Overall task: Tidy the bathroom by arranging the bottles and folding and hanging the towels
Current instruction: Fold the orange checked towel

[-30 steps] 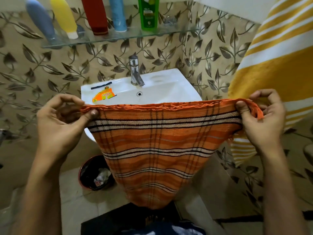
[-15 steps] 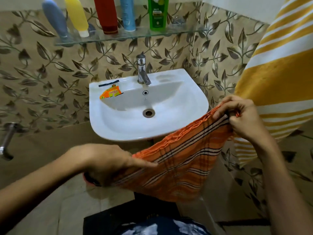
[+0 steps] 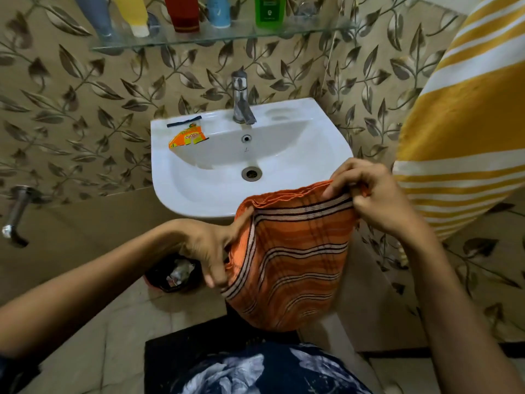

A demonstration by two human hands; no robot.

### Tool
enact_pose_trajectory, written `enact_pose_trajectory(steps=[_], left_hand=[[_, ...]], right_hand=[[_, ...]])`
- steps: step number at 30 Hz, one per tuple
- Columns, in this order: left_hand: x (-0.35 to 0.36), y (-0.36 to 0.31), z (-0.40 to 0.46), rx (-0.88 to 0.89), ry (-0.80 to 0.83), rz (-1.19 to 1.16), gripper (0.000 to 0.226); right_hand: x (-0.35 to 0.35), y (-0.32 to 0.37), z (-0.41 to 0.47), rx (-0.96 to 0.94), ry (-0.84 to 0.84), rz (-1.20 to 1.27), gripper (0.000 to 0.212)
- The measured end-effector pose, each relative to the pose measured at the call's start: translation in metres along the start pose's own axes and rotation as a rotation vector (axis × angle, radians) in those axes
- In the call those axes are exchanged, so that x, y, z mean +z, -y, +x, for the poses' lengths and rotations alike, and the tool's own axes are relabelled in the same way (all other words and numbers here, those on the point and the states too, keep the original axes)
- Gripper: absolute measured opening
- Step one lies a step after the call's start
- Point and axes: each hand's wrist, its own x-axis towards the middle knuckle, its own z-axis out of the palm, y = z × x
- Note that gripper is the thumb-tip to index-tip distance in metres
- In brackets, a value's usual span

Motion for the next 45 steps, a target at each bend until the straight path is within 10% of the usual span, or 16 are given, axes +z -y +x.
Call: enact_pose_trajectory(steps=[10,20,23,25,30,36,42,45], left_hand=[[0.018,-0.008,0.020,0.055,-0.249,-0.711,0.030],[0.036,-0.002,0.010,0.044,-0.416,-0.883,0.123],[0.038,-0.003,0.006,0.103,-0.382,-0.911,0.088],[0.037,-0.005,-0.001,0.112,-0.332,-0.884,0.056],[0.032,0.017,-0.020,-0.038,-0.411,-0.472,0.139],[0.034,0.030,-0.039,-0.036,-1.096,0.757,0.051],[-0.002,0.006,-0.047,0.534,-1.077,0.390,0.028],[-0.013,-0.007,-0.041,0.544,-1.044,0.232,0.021]], right_hand=[[0.108,0.039,-0.041,0.003,0.131,0.027,0.035],[0.103,0.047,-0.048,-0.012,0.191,0.161,0.037],[0.096,0.044,-0.045,-0.021,0.110,0.214,0.027],[0.091,0.044,-0.044,-0.034,0.130,0.219,0.020],[0.068,0.033,-0.037,0.034,0.021,0.211,0.020],[0.038,0.018,-0.028,0.007,-0.095,0.127,0.040],[0.013,0.022,-0.008,-0.020,-0.233,0.218,0.043],[0.001,0.022,0.006,0.029,-0.147,0.209,0.037]])
